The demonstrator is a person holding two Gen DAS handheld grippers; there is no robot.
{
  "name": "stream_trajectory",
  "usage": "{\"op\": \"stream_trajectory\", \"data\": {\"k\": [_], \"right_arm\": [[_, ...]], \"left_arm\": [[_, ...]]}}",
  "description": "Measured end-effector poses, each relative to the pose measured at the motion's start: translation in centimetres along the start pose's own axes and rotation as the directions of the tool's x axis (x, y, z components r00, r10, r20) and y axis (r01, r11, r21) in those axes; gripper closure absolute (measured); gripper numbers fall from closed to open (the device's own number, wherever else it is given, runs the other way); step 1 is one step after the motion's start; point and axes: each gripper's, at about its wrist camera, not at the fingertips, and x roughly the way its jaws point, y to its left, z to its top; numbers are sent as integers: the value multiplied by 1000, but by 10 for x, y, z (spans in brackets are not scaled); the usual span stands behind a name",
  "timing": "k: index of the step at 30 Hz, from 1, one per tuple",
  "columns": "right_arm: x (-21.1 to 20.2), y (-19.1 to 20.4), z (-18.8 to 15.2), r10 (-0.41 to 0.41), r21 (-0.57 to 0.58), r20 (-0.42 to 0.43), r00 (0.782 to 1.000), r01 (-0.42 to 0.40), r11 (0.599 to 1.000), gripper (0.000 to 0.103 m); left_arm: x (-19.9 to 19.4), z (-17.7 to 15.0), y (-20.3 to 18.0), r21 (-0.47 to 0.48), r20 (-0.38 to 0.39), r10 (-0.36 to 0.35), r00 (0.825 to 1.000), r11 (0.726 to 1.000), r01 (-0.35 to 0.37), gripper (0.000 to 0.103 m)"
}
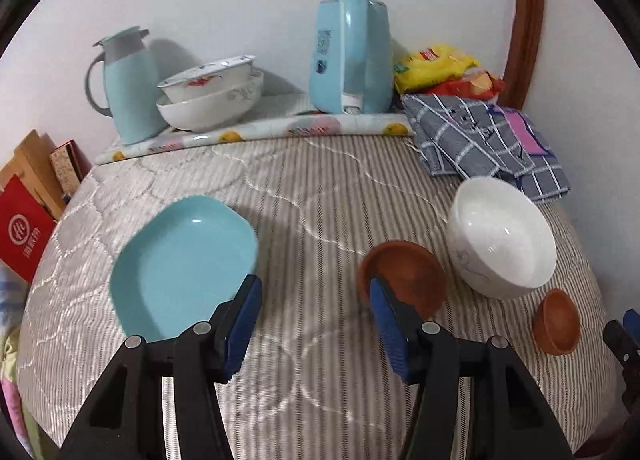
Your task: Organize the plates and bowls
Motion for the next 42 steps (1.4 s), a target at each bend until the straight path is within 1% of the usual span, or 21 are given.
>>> {"op": "stream_trajectory", "data": {"k": [4,11,15,20,22,26,31,32,34,37,38,39,40,41,42], "right_arm": [[12,-6,-3,1,13,-33,999,-1,1000,42],[41,-17,-7,-8,35,-84,996,11,999,42],[54,-24,-8,15,61,-113,994,-8,998,42],[68,-30,-7,46,106,-137,989,-32,994,42],[73,-29,-7,53,109,-148,988,-37,993,45],[85,-25,-8,69,104,-181,981,-50,993,51],[92,-23,-10,54,92,-180,982,-38,995,54],[94,-22,-9,50,88,-181,982,-35,995,54],[96,-21,-7,48,83,-180,983,-34,996,54],[98,-23,-5,50,99,-184,982,-32,995,54],[98,-23,-4,48,101,-182,982,-29,994,55],[99,-23,-4,40,98,-180,983,-23,995,58],[98,-21,-3,43,90,-174,984,-27,996,67],[98,-18,-3,69,84,-173,983,-55,995,74],[98,-16,-3,78,79,-173,982,-65,995,80]], "left_arm": [[11,-2,-11,26,-21,-10,1000,1000,11,49],[35,0,-14,15,-79,-28,996,999,30,49],[46,4,-12,-7,-87,-38,995,999,38,49],[60,5,-16,-10,-114,-63,992,998,63,49],[66,5,-17,-7,-130,-67,989,998,67,49],[76,3,-13,-44,-152,-106,983,994,100,49],[79,3,-10,-76,-149,-129,981,990,118,50],[79,3,-10,-75,-146,-128,981,990,118,51],[79,4,-11,-70,-138,-136,981,989,127,56],[79,5,-12,-71,-139,-162,977,986,153,68],[79,5,-14,-67,-139,-175,975,984,167,74],[78,5,-15,-62,-139,-183,973,982,176,79],[78,5,-17,-57,-138,-188,972,982,182,81],[77,6,-19,-52,-138,-191,972,981,185,83],[76,6,-20,-47,-137,-186,973,982,181,83]]}}
